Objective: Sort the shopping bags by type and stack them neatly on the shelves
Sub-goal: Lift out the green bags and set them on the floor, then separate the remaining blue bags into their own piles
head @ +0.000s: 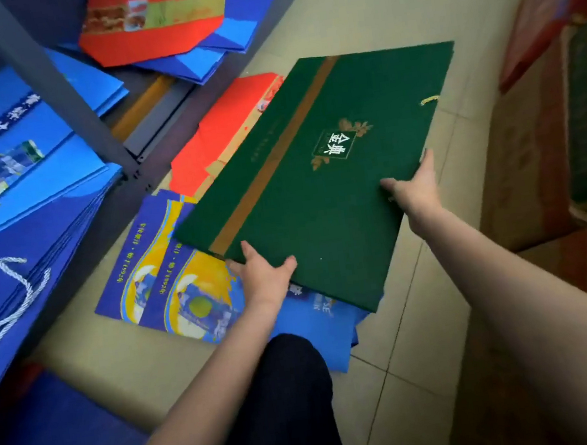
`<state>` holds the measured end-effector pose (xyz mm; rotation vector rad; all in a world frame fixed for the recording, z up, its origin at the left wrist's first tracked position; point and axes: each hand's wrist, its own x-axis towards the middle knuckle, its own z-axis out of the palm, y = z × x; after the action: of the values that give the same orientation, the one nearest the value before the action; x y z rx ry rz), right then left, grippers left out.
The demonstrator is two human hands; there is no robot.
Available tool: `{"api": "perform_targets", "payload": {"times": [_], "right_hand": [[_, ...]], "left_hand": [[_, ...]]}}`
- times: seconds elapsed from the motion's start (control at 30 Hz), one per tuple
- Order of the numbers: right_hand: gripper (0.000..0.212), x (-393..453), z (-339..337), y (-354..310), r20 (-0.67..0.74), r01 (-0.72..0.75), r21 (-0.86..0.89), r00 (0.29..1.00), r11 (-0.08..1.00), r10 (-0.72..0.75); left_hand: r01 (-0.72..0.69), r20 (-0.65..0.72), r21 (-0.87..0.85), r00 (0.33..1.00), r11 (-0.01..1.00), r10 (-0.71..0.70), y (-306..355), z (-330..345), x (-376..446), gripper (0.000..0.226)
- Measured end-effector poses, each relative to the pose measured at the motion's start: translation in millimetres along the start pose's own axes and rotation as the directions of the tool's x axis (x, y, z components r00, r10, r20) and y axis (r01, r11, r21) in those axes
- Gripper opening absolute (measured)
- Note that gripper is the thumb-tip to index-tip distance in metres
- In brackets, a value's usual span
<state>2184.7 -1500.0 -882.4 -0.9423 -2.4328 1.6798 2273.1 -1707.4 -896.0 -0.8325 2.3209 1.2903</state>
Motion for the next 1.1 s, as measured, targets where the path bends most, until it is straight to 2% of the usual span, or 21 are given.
{"api": "perform_targets", "payload": {"times": [0.1,0.13,0.2,0.27,0.4,0.47,0.57,0.63,0.67,0.73,0.87,1.03,1.1], "right_hand": [[0.091,-18.4,7.8,34.4,0.059,-0.098,-0.148,0.992,0.984,0.108],[0.093,-25.8,12.7,45.9,0.066,-0.127,-0.150,0.988,0.980,0.138],[0.079,-26.2,22.7,58.5,0.037,-0.148,-0.093,0.988,0.985,0.152],[0.064,-12.2,23.1,50.3,-0.046,-0.148,-0.039,0.988,0.988,0.146],[0.061,26.1,-12.1,3.9,-0.185,-0.027,-0.080,0.983,0.996,0.012],[0.059,48.5,-35.3,-21.0,-0.216,0.066,-0.092,0.973,0.994,-0.085],[0.055,100.7,-49.0,-44.0,-0.190,0.070,-0.207,0.976,0.976,-0.110],[0.062,122.0,-46.5,-47.3,-0.076,0.019,-0.389,0.996,0.921,-0.052],[0.070,121.4,-40.5,-47.4,-0.012,0.012,-0.495,1.000,0.869,-0.021],[0.078,110.9,-21.2,-38.6,0.134,0.094,-0.609,0.991,0.788,-0.015],[0.081,84.1,21.7,-9.7,0.378,0.266,-0.573,0.925,0.776,-0.038],[0.072,55.2,51.6,9.3,0.405,0.286,-0.485,0.911,0.826,-0.078],[0.071,35.8,67.4,12.4,0.464,0.349,-0.452,0.878,0.821,-0.117]], "left_hand": [[0.023,0.046,0.016,0.999,1.000,-0.024,16.3,19.7,8.9,0.088],[0.019,0.031,0.018,0.999,1.000,-0.019,19.2,22.8,10.9,0.087],[0.003,-0.019,0.004,1.000,1.000,-0.002,18.3,25.3,18.1,0.082],[-0.012,-0.066,-0.082,0.998,0.997,0.006,16.1,23.1,27.1,0.074],[-0.007,-0.184,-0.352,0.981,0.936,-0.061,18.9,32.3,68.3,0.064],[0.003,-0.120,-0.396,0.991,0.918,-0.055,36.8,47.4,84.7,0.058],[-0.064,0.084,-0.439,0.990,0.896,0.112,93.6,51.6,77.2,0.071],[-0.120,0.236,-0.361,0.948,0.925,0.215,112.4,53.2,75.3,0.065],[-0.172,0.263,-0.274,0.933,0.946,0.246,114.1,52.8,78.2,0.061],[-0.253,0.223,-0.073,0.939,0.965,0.264,105.7,47.1,84.1,0.053],[-0.351,0.183,0.152,0.928,0.924,0.323,71.8,35.1,93.4,0.051],[-0.426,0.129,0.296,0.905,0.855,0.406,27.2,10.1,86.3,0.048],[-0.446,0.074,0.358,0.889,0.820,0.452,1.5,-9.5,77.5,0.046]]}}
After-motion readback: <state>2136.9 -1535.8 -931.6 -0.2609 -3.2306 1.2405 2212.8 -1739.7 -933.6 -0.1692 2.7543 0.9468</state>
